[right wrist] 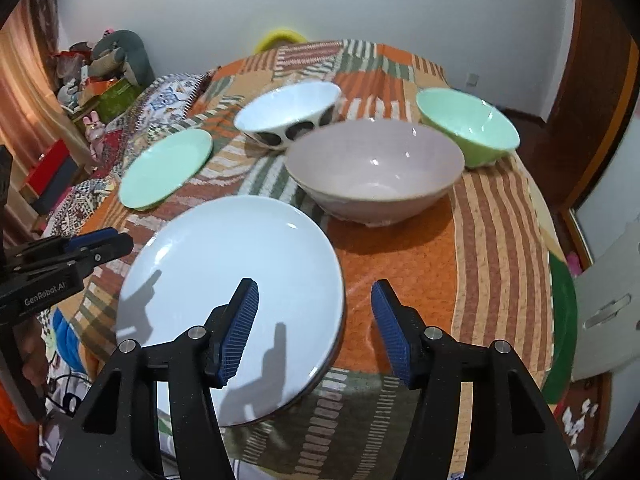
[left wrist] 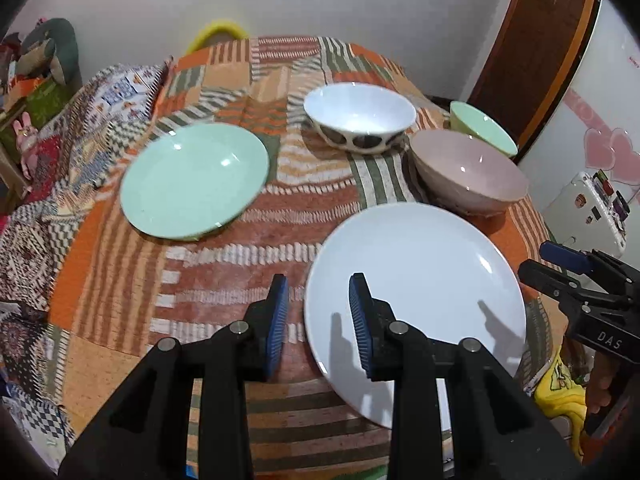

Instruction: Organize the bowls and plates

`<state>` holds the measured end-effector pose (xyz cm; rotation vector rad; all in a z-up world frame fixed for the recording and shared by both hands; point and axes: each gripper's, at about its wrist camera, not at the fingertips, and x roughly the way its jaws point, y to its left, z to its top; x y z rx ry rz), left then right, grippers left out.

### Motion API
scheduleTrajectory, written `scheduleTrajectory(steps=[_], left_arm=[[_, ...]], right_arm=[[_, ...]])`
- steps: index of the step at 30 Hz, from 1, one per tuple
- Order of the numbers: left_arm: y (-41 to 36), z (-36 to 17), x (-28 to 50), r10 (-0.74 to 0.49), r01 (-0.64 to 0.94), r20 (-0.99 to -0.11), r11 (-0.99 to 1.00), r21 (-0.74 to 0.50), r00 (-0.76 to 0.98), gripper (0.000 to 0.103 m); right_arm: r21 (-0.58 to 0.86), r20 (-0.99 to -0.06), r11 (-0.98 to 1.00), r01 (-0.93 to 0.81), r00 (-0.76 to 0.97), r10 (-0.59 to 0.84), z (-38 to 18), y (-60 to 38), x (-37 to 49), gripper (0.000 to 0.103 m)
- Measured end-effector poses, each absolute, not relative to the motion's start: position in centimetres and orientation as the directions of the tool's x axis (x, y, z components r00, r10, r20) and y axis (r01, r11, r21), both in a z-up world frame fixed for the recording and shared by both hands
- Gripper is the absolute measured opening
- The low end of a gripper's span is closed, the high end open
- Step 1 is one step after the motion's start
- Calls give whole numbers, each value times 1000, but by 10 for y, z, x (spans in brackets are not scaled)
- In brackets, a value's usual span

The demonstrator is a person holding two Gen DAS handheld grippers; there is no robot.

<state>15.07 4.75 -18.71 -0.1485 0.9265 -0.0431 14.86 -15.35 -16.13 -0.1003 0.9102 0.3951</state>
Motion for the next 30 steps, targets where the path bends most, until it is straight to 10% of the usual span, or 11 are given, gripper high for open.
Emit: scheduleTrajectory(steps=[30], left_arm=[[171,-135,153,141,-229,-721,973,-25,678,36]], right_arm=[[228,-662,787,-574,502,557,-116,-38,207,57]])
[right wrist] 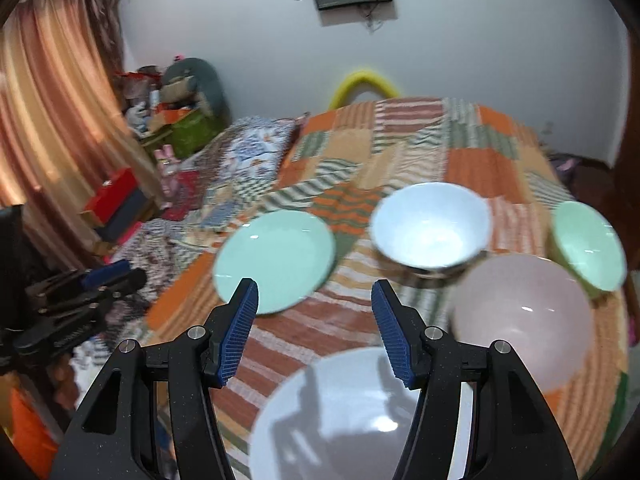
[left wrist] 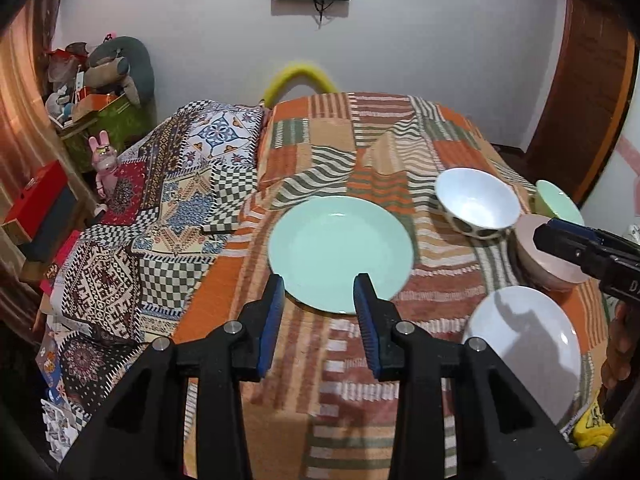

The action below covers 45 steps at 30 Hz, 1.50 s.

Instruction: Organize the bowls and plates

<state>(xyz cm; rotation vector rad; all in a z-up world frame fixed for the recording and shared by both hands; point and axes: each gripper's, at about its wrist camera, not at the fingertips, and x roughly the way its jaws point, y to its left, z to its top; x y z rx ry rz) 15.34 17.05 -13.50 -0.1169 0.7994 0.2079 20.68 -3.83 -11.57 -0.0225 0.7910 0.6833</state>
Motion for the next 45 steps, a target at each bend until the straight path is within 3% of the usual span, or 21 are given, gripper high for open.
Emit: scheduleTrajectory(steps=[3,10,19,22,26,36,45], left_arm=[[179,-141,161,150,-234,-723,972,-17,675,36],[204,-164,185,145,-243,-746,970,-22,650,37],[236,-202,224,99,-242,-788,968,-65,607,37],[245,-216,236,68,-240,-804,966,-96,591,37],[258,-236,249,42,-257,-821,958,-129,569,37],[266,-264,268,-25,-241,-841,953,-183,540,33],[270,-276,275,-92,-232,-847,941,-246,524,29]], right_arm=[[248,-629,776,-581,513,585,-120,-33,212,77],[19,-676,783,-622,569,468,-131,12,225,78],[26,-776,756,-654,464,428,-162,45,264,78],[9,-800,753,-658,447,400,-172,52,274,70],[14,-833,746,-666,405,378,-187,60,286,50],[44,-888,746,-664,317,334,-214,69,311,25],[68,-915,755,-652,261,308,-228,73,322,19]])
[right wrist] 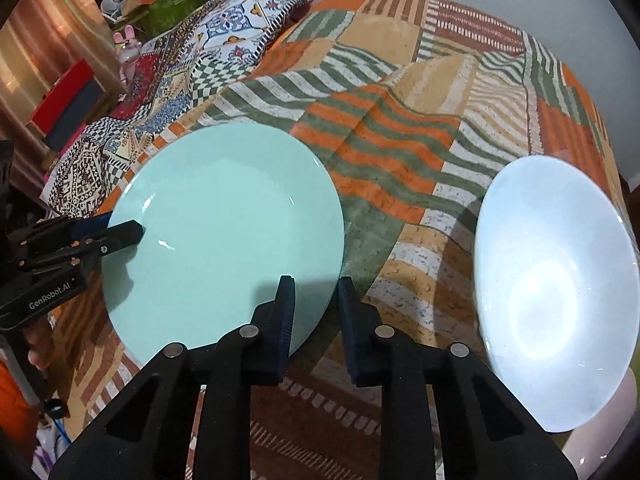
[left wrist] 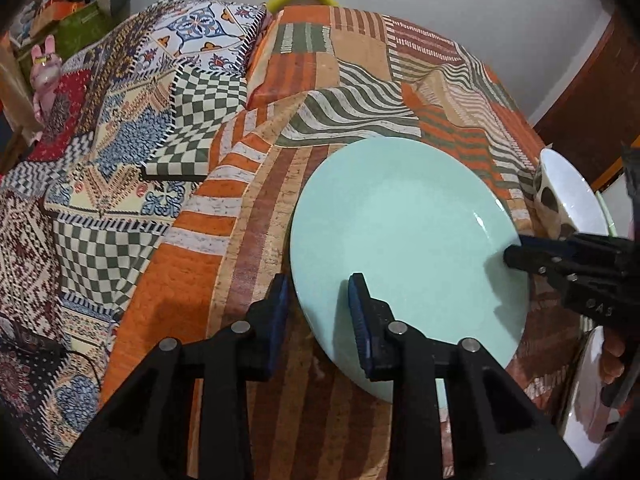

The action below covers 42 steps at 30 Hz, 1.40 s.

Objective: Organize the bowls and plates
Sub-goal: 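Grasp the mint-green plate rim with the left tool and lift it, then lower the mint-green plate with the left tool onto the plates held by the right tool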

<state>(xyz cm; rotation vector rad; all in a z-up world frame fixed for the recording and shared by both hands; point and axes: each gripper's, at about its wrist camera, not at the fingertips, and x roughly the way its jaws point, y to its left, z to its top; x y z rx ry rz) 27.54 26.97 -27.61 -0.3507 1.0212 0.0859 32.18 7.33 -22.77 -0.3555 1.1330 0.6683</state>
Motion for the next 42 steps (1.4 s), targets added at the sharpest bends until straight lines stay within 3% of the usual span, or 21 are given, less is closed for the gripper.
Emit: scheduleTrajectory(steps=[8,20,42], left_arm=[[275,-278,278,-149,-240,-844,920,-309,515,24],[266,-269,269,-134,-239,-847,926,-291,514,23],[210,-154,201,-98,-140,-743,958,-251,662,23]], right_arm=[[90,-917,755,-650,241,316,-233,74,326,18],[102,-907,763,-638,254,335,-226,68,321,17],[116,-813,762,-637,380,442,-129,14,260,17]])
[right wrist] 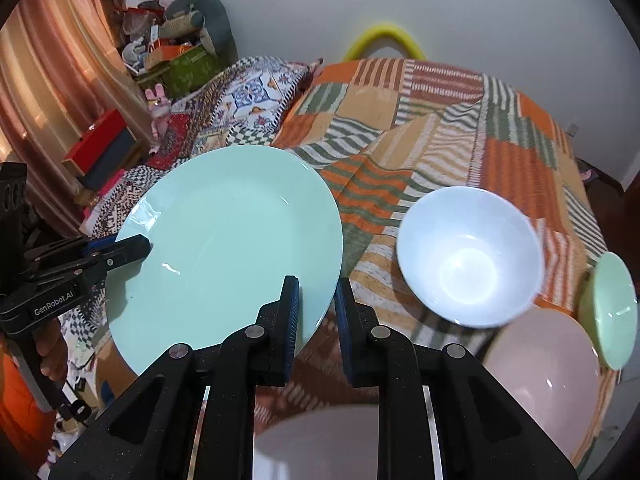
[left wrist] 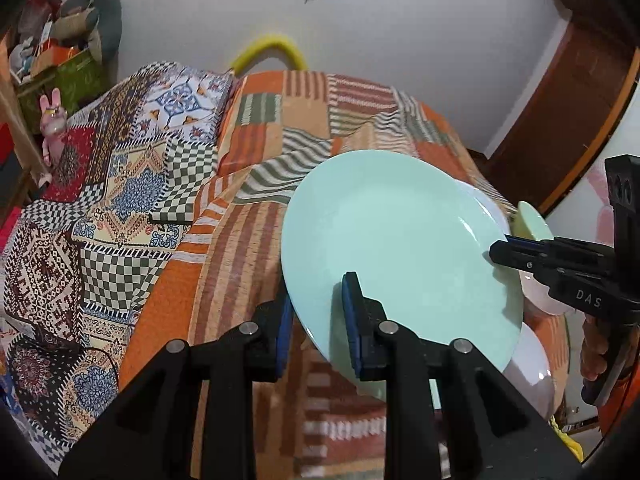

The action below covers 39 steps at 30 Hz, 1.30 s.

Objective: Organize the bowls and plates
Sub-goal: 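Lower the mint-green plate with the left tool onto the plates held by the right tool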

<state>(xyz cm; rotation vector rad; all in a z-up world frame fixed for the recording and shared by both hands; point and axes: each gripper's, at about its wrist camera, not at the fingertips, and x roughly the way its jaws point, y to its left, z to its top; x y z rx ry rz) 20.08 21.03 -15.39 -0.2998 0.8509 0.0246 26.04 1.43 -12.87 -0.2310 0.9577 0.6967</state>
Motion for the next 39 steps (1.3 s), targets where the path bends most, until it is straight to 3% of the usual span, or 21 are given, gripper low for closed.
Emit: scheduleTrajectory(steps=[20,39], left_arm=[[100,-123,137,-145,-36,-750,975,-219,645,23],[26,-170,125,-171,45,-835,984,-173,523,24]], right_arm=[[137,-780,810,-570,442,443,-107,-91,186,17],[189,-828,854,-486,388,404,-154,-162,156,17]])
